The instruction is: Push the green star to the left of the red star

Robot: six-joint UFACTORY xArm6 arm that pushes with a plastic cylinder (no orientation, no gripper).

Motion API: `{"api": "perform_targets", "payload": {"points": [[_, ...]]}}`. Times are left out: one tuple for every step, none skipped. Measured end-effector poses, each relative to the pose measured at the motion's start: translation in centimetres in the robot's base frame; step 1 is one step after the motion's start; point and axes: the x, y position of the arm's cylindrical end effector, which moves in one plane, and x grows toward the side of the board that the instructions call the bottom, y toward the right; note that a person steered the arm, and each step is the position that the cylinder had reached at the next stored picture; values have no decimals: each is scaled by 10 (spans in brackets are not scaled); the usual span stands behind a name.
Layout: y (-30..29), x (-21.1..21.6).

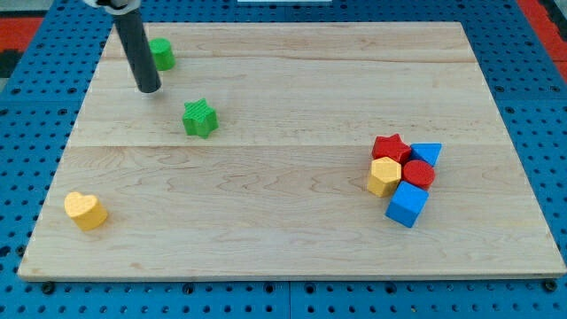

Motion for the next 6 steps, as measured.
{"api": "perform_targets", "payload": {"points": [[11,1],[80,5],[115,27],[103,12],[65,9],[23,41]]}}
